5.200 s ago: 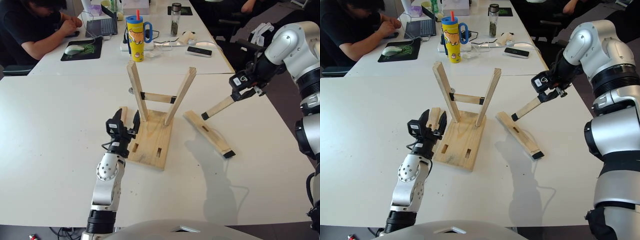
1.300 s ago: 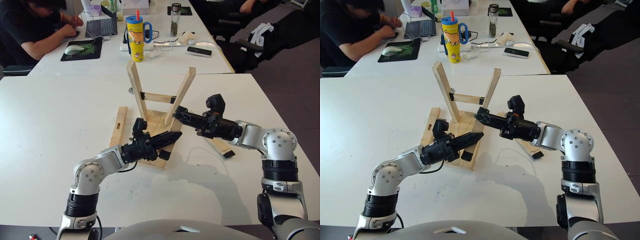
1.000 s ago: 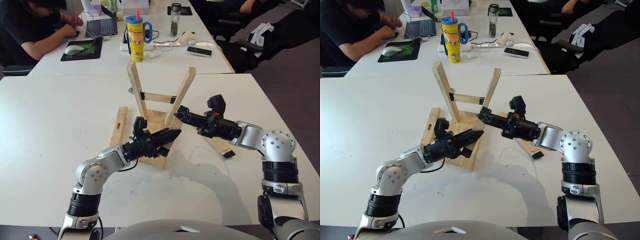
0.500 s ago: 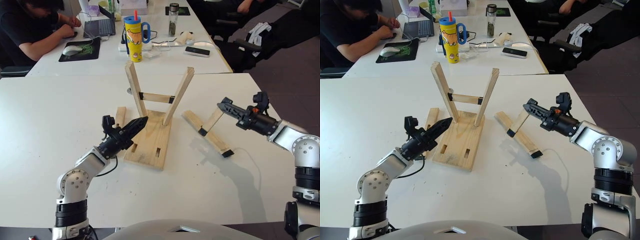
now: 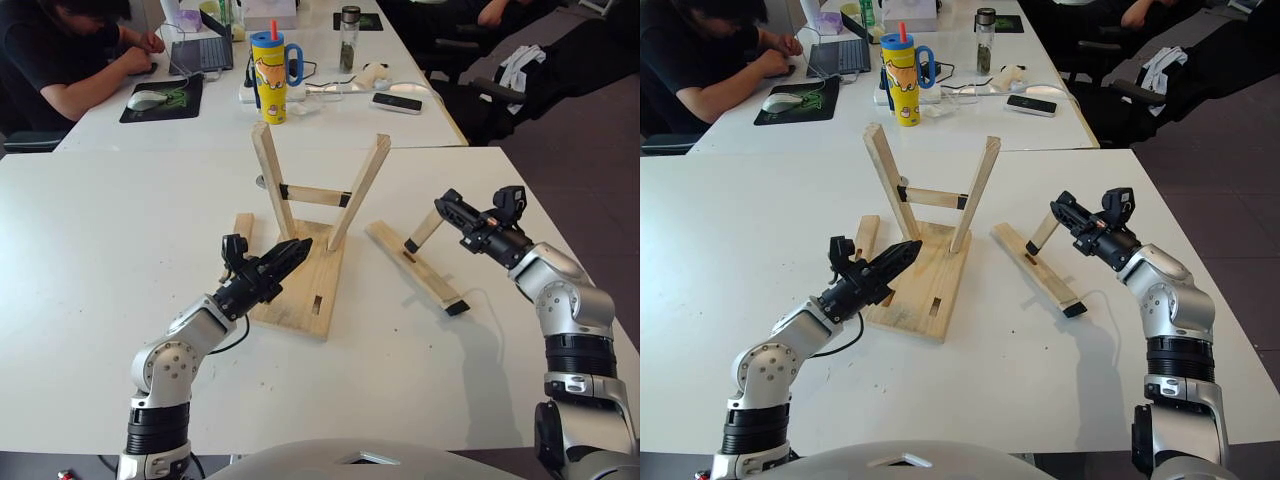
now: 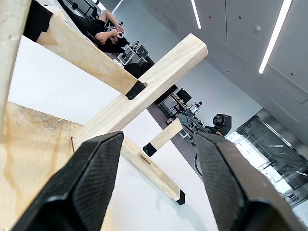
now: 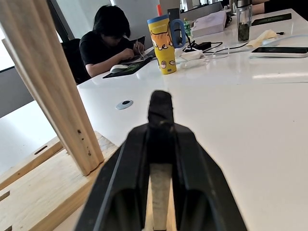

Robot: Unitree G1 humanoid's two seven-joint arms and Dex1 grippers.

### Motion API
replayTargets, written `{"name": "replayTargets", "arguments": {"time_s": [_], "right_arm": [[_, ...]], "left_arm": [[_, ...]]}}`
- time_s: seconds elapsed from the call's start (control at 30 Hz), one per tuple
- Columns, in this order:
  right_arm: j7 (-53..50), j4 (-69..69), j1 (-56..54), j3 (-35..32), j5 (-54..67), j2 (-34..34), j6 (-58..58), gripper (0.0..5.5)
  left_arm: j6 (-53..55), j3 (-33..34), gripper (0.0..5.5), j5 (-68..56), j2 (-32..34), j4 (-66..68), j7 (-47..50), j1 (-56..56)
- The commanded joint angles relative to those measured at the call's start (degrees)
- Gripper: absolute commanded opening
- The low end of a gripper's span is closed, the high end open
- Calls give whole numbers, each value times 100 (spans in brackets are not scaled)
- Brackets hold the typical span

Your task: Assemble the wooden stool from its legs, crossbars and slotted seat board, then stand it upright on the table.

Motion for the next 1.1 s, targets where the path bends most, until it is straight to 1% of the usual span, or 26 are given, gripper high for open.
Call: {"name": "replayTargets", "arguments": {"time_s": [0.03,0.33,0.63,0.77,0.93,1.1], "right_arm": [[132,68,-23,25,-120,-63,64,44],[114,-110,106,-8,-256,-109,139,44],[-35,-599,448,386,-886,-108,-70,44],[-80,-522,811,623,-1287,-97,-434,44],[-165,-177,1186,678,-1428,-23,-774,44],[-152,109,1062,780,-1441,27,-978,44]], "left_arm": [[-40,-34,273,82,-18,-15,18,45],[-73,-65,273,99,-18,-16,25,42],[-150,-44,273,165,-28,-38,77,66],[-162,-48,273,198,-33,-2,64,47],[-142,-37,273,213,-8,40,43,-4],[-147,-29,273,232,9,86,30,-54]]}}
